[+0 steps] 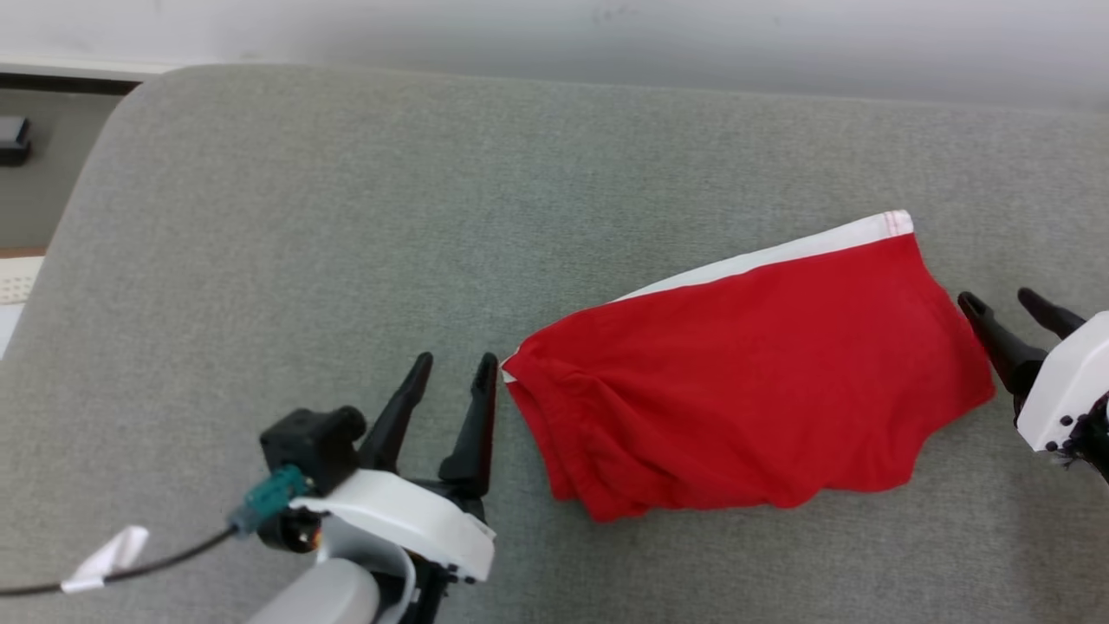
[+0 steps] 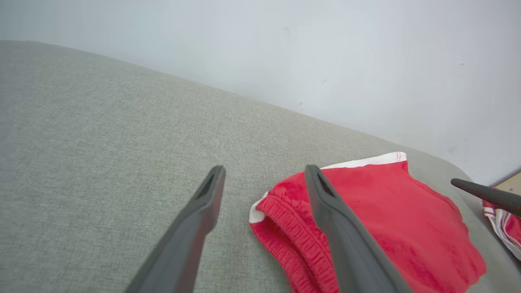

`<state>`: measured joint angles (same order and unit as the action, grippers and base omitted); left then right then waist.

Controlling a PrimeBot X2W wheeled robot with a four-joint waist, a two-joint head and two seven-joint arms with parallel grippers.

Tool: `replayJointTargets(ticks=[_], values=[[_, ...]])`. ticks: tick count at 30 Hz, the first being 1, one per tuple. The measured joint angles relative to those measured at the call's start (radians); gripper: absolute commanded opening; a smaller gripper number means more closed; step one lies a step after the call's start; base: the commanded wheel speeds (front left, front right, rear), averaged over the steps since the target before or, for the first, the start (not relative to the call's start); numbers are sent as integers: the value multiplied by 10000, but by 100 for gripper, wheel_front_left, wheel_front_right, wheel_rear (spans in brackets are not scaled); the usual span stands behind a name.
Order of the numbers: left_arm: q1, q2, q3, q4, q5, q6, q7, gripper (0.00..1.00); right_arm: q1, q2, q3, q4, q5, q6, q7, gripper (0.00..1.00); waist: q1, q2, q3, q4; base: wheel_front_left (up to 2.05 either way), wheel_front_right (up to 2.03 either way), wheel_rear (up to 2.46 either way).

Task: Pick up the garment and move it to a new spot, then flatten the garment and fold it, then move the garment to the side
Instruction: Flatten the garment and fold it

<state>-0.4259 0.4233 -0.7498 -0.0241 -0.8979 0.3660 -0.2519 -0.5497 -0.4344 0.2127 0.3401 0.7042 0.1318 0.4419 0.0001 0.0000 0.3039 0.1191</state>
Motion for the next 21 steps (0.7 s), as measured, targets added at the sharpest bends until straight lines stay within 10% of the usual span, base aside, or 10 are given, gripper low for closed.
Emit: replayJointTargets(ticks=[7,15,17,18,21], values=[[488,-976,686,-253,2654,98,-111,100,-235,-48,-27,782,564,0,357,100,0,0,275,419,0,0,0],[1211,-2117,1507,40,4489,-828,-115,100,-717,322,25,1519,1262,-8,886,100,-1,0,569,922,0,0,0],[1343,-2309,1743,194,4686,-1055,-115,100,-785,351,242,1486,1386,-21,1024,19,-1,0,567,976,0,0,0],[1419,-2418,1868,263,4784,-1175,-115,100,-801,362,332,1476,1409,-21,1028,0,-1,0,549,980,0,0,0],[1668,-2633,2174,510,5164,-1530,-117,100,-769,384,629,1430,1446,-19,974,0,-1,0,443,911,0,0,0]])
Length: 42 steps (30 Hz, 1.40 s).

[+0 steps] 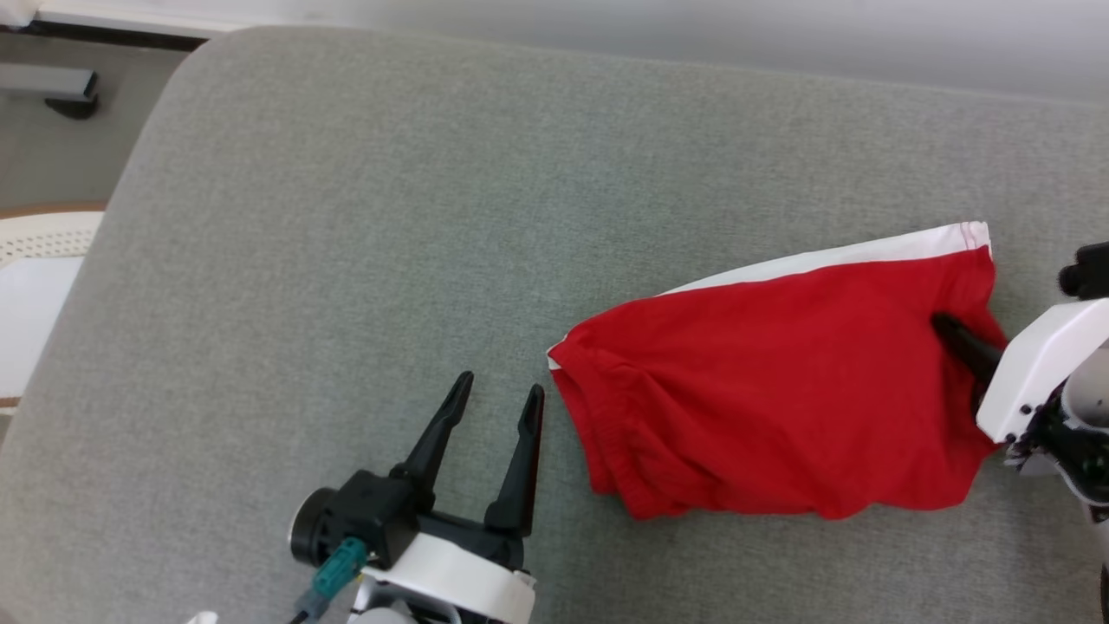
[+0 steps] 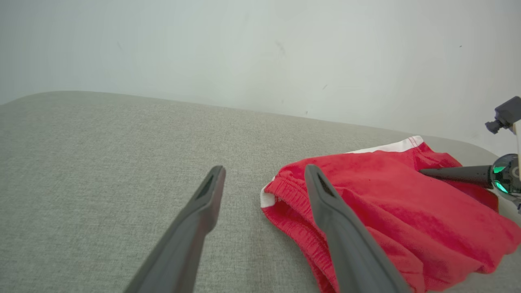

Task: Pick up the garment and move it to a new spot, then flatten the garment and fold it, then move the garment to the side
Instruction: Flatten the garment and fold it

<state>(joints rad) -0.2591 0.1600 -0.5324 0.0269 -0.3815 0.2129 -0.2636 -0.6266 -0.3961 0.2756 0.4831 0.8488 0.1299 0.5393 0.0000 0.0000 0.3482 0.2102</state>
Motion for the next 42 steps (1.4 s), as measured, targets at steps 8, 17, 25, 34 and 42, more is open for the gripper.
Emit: replayJointTargets(ticks=[8,17,25,34,42], values=[[956,-251,888,558,708,-658,-4,100,675,-77,-236,-44,516,19,-240,0,0,0,-555,-728,0,0,0],[1631,-729,1515,819,1083,-1229,-4,100,1145,-554,-1672,71,169,19,-416,0,0,0,-1290,-1394,0,0,0],[1963,-1007,1783,1120,1162,-1538,-4,100,1236,109,-1649,-1707,-729,19,596,0,-1,0,-1661,-1257,0,0,0],[2081,-1101,1802,1685,1078,-1726,-4,100,1667,2692,-1191,-2401,-2644,19,1651,0,-1,0,-1811,-904,0,0,0],[2078,-1106,1605,2125,805,-1653,-4,100,1992,3425,-1156,-1549,-3626,17,773,29,0,0,-1968,-459,0,0,0]])
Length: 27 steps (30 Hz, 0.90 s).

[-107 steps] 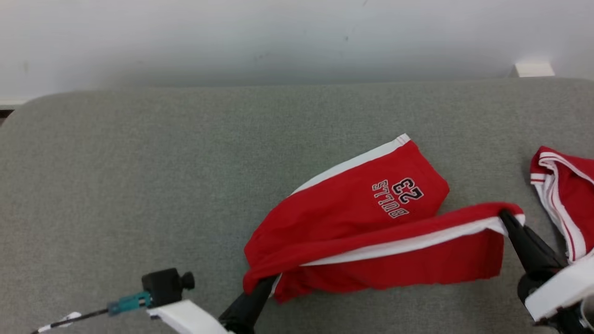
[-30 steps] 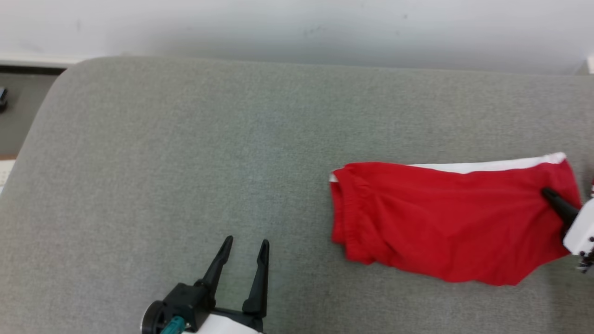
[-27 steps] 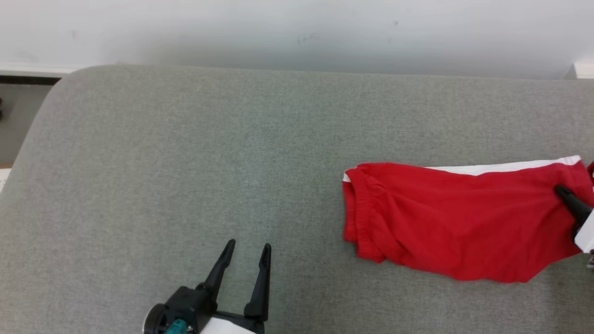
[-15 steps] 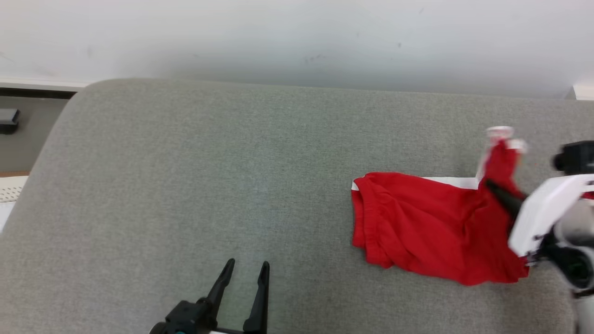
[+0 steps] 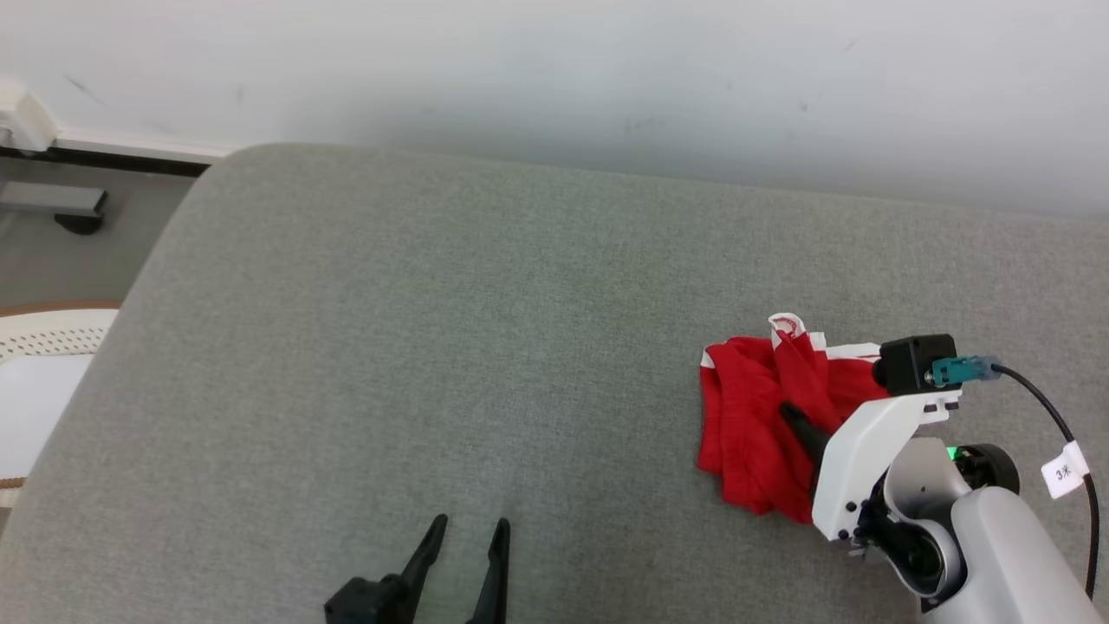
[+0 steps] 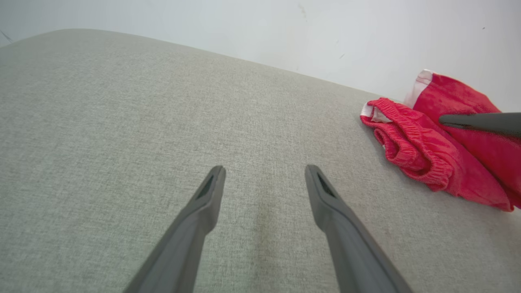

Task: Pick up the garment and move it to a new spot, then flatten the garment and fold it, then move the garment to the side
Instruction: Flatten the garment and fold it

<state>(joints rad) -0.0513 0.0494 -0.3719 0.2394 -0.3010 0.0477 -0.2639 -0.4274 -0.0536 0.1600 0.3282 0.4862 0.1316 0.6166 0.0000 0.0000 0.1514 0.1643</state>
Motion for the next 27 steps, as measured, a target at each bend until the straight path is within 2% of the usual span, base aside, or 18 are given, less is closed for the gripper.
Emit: replayJointTargets(ticks=[1,2,8,14,18,22,27], values=[[7,0,10,31,0,31,0,100,9,4,6,71,-17,0,-148,91,0,0,-43,28,0,0,0],[26,0,35,71,-2,31,0,100,25,4,104,121,146,0,-270,100,0,0,-93,49,0,0,0],[360,0,328,242,35,12,0,100,419,50,953,-232,1873,2,-1087,100,0,0,-506,-41,0,0,0],[706,-4,656,305,278,-123,0,100,1075,48,1177,-1448,2713,0,-2196,100,0,0,-1026,-423,0,0,0],[1013,-8,897,194,376,-178,0,100,1764,-79,855,-2464,1783,0,-2970,100,-2,0,-1394,-746,0,0,0],[1208,-4,1114,-71,508,-259,0,100,2539,-840,282,-3078,518,0,-3998,100,-1,0,-1592,-1078,0,0,0],[1470,-10,1319,-334,625,-355,0,100,3405,-1615,-637,-3045,-807,0,-5402,100,-1,0,-1715,-1268,0,0,0]])
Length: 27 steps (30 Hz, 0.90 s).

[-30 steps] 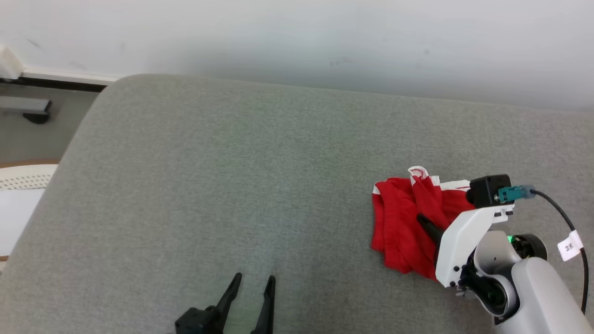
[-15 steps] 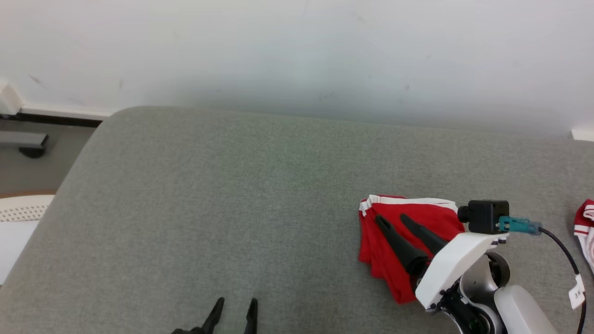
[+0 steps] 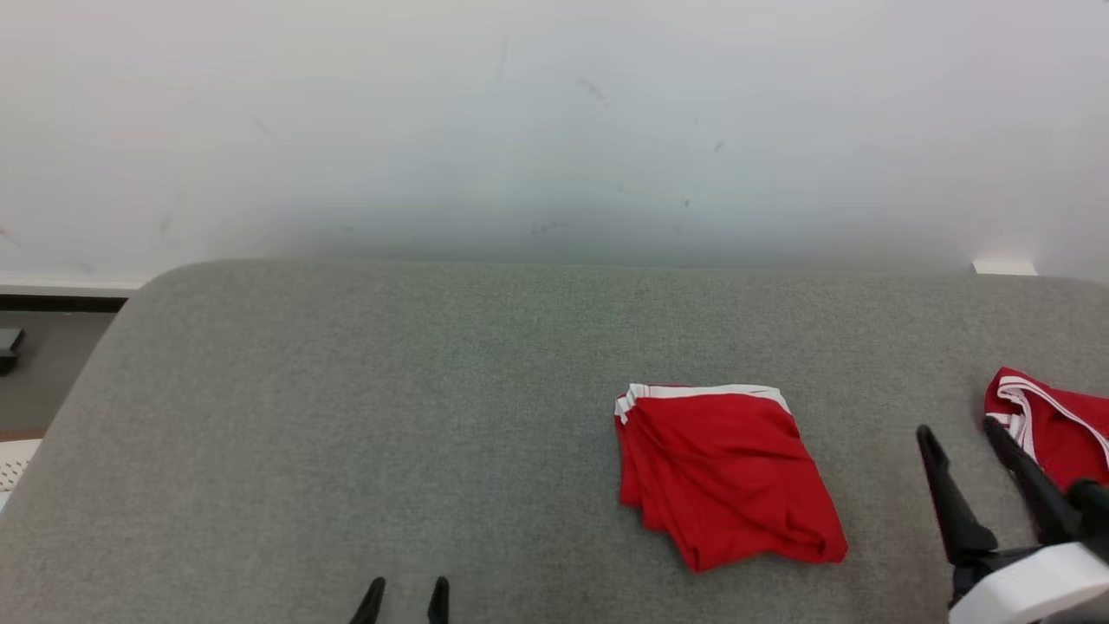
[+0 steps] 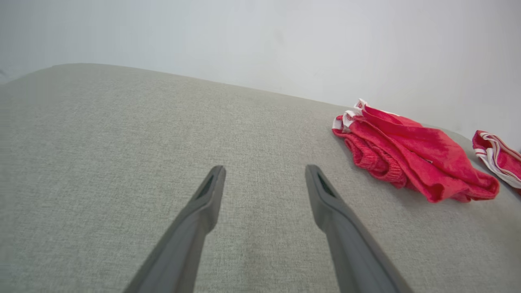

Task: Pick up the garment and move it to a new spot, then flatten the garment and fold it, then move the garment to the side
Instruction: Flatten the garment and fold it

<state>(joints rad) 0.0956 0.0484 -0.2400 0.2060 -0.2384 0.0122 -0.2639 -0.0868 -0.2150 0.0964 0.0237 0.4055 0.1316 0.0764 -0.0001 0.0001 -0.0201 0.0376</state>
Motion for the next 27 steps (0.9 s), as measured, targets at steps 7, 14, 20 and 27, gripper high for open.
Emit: replayJointTargets(ticks=[7,14,20,27], values=[[234,4,123,-253,12,15,0,100,445,-316,-976,901,-533,0,-1149,100,0,0,-33,-57,0,0,0],[104,2,-59,-353,29,0,0,100,-250,-541,-228,1875,-221,0,-1200,0,1,0,246,206,0,0,0],[-172,2,-174,-341,27,6,0,100,-1360,-673,1290,3173,272,0,-1041,0,1,-1,686,520,0,0,0],[-369,2,-303,-311,-50,107,0,100,-1952,-681,2635,4543,878,0,-1058,0,1,0,995,904,0,0,0]])
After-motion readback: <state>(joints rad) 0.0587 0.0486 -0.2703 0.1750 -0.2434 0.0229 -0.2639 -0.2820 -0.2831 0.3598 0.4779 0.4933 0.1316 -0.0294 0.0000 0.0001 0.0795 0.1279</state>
